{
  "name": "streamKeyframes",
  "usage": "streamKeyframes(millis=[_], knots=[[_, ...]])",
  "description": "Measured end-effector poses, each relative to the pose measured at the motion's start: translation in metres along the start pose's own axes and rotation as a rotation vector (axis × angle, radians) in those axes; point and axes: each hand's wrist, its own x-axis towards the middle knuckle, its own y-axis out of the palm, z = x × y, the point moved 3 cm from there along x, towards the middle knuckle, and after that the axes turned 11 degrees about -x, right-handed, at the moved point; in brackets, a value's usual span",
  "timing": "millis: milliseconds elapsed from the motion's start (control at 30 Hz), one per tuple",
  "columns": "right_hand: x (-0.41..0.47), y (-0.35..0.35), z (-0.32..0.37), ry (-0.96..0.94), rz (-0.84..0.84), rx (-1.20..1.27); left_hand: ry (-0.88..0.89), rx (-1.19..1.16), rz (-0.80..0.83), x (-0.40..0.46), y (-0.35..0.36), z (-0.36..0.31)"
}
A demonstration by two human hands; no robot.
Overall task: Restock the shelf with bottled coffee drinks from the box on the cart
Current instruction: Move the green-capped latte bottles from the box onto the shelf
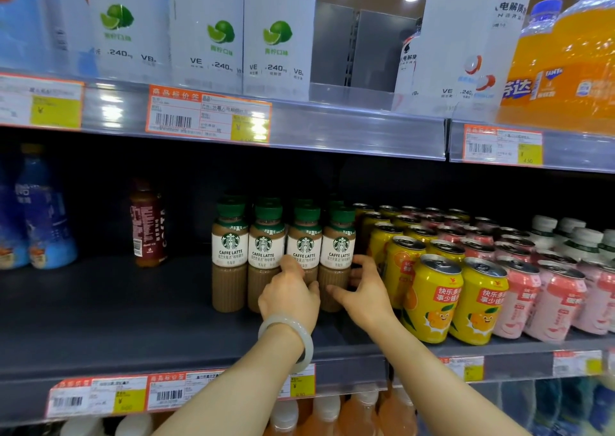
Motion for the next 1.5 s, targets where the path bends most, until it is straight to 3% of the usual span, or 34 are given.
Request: streamKeyframes(millis=[600,800,967,1200,1500], knots=[[-0.021,-0.012,0.012,0.04,0.082,-0.179,0.022,-0.079,0.144,-0.019,-0.035,0.002],[-0.059,-0.02,0.037,-0.166,0.083,-0.33,0.075,0.049,0.119,-0.039,-0.071,0.005],[-0.105,-0.004,0.069,-0.381,0.194,-0.494,0.064,0.225,0.079,-0.069,-0.116,0.032],[-0.193,0.09,0.114,-0.606,0.484,-0.482,-0.194,0.54,0.129,-0.162,-0.205,0.116],[-0.389,0.247,0.2,-0.986,0.996,-0.411,-0.882,0.525,0.086,-0.351,-0.391,0.242]])
